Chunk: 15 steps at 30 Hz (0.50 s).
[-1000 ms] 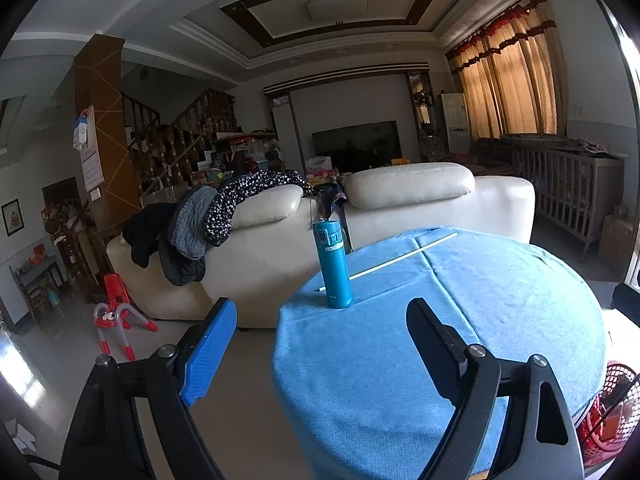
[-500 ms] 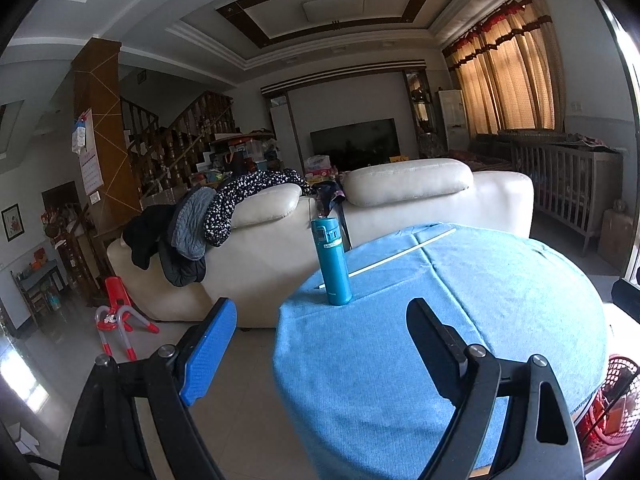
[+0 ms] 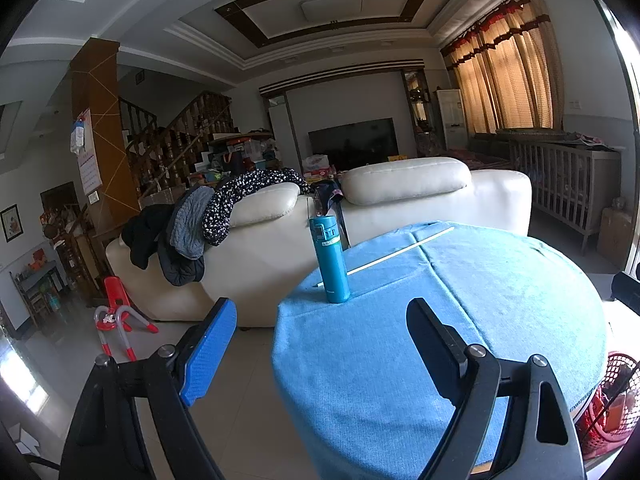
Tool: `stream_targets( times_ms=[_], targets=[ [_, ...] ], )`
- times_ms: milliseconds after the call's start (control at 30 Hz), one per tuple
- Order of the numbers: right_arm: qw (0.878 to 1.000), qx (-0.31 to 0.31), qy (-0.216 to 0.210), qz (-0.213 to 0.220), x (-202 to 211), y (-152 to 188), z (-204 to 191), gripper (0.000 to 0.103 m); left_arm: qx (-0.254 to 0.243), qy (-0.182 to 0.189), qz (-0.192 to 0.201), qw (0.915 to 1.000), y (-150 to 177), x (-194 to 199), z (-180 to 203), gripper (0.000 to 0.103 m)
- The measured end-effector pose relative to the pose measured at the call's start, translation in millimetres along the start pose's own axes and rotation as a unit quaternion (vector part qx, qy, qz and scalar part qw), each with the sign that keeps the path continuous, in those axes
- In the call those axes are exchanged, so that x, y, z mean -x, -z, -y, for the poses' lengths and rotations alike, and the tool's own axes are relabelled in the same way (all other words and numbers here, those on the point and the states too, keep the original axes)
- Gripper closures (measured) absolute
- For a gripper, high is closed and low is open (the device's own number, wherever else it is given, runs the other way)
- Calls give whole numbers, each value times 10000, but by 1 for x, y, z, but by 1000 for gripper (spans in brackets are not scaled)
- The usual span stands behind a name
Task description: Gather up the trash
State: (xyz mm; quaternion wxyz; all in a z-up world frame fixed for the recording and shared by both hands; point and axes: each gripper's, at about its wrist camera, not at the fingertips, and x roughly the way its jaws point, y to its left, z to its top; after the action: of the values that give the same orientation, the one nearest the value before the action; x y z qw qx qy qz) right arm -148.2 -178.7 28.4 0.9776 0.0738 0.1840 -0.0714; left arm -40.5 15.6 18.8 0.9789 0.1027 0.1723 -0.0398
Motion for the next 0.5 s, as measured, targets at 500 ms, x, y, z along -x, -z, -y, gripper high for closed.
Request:
stream_targets(
  times_ms=[500],
  targets=[
    [10000,-2,2,12,1,0,1,30,9,12,-4,10000,0,-1,-1,16]
  ],
)
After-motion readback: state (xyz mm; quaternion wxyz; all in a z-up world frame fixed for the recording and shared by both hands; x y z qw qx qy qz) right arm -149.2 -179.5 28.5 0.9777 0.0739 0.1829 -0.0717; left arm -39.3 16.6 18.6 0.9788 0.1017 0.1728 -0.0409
